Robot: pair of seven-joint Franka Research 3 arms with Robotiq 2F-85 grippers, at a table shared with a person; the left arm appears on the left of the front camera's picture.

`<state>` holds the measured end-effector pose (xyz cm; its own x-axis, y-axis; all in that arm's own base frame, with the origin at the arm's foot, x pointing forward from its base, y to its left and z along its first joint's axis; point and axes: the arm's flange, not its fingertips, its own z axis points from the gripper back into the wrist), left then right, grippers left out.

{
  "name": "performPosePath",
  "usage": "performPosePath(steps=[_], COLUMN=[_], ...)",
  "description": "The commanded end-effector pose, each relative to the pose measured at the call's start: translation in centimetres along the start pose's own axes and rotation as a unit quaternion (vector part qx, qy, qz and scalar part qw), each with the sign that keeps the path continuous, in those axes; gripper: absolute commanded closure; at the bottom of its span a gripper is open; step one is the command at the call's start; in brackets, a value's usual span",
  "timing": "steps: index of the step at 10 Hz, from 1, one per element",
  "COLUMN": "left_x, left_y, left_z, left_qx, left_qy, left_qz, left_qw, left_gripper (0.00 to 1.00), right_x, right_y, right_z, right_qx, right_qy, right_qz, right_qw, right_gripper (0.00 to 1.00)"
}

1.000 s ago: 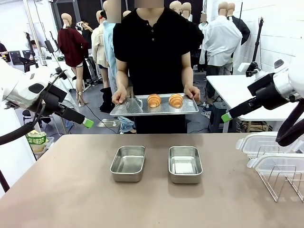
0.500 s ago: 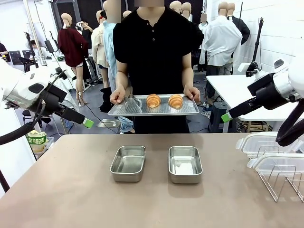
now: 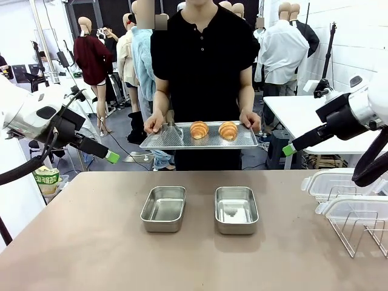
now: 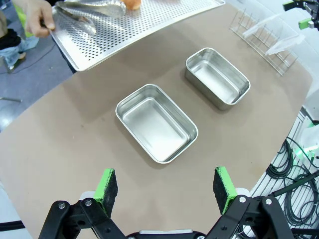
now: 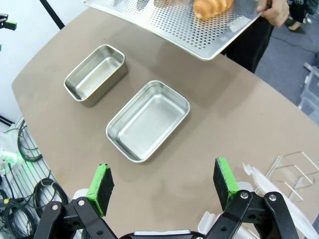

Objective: Place the bread in airtight containers.
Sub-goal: Lift both Airtight Container.

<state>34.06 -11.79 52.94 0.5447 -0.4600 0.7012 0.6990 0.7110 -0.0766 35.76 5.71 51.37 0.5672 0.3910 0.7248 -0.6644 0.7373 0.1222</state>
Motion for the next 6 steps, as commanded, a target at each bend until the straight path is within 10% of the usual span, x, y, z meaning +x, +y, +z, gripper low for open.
performPosePath(steps=[1, 6], left_x=[-0.10, -0.10], left_y=[0.19, 0.19], left_z=[-0.13, -0.13], left_qx=[-0.006, -0.006], left_qy=[0.000, 0.000], left_qz=[0.002, 0.002], left_qw=[1.000, 1.000], left_gripper=[0.00, 0.00], right_x=[-0.08, -0.08], right_y=[-0.06, -0.06], right_z=[-0.23, -0.23], right_qx=[0.010, 0.010], right_qy=[-0.001, -0.001], right_qz=[-0.001, -0.001], right_qw=[1.000, 1.000], right_gripper=[0.00, 0.00])
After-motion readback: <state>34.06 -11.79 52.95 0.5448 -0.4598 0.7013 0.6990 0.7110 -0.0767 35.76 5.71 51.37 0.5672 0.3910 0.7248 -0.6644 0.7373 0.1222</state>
